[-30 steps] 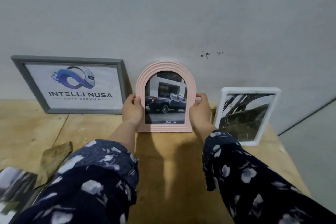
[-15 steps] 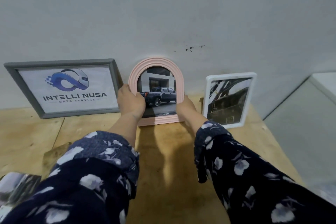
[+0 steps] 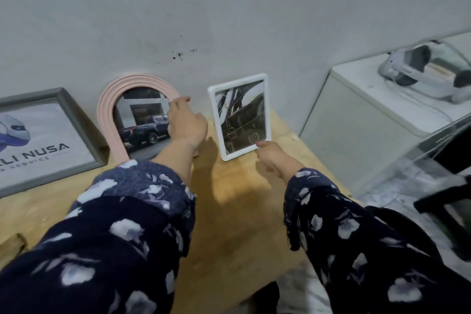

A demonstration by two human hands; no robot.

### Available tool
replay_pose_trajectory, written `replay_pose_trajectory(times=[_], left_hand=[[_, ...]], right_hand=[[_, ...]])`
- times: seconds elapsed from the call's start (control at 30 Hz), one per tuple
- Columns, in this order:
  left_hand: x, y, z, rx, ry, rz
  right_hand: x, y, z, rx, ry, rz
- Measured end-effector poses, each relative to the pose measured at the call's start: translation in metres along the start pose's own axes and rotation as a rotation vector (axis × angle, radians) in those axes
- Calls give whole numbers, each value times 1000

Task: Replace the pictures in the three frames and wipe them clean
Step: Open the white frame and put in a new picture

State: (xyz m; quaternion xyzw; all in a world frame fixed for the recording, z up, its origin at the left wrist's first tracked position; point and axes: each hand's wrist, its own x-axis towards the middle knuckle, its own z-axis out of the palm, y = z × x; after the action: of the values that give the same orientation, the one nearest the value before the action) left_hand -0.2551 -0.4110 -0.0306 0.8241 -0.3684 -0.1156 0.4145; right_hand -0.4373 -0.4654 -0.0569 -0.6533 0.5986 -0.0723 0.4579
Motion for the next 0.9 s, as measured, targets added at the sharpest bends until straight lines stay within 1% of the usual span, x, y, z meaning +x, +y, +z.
replay_pose_trajectory(times=[0.1,0.2,0.27,0.37,0.5,0.6,0.77,0.9], left_hand=[[7,27,12,62,28,130],[13,46,19,145,33,254],[19,57,33,234,36,292],[23,63,52,350,42,264],[19,62,68,434,120,227],[19,63,70,437,109,191],[12,65,64,437,120,143],[0,57,46,391,187,31]], right_hand=[[15,14,-20,3,35,23],[26,19,-32,66,50,41],[41,17,-45,69,38,5],[61,13,-58,73,-29,-53],[88,15,-55,122,-129,-124],[99,18,-50,154,-116,-163],[100,16,-49,47,5,-241],[88,5,-50,27,-12,-357]])
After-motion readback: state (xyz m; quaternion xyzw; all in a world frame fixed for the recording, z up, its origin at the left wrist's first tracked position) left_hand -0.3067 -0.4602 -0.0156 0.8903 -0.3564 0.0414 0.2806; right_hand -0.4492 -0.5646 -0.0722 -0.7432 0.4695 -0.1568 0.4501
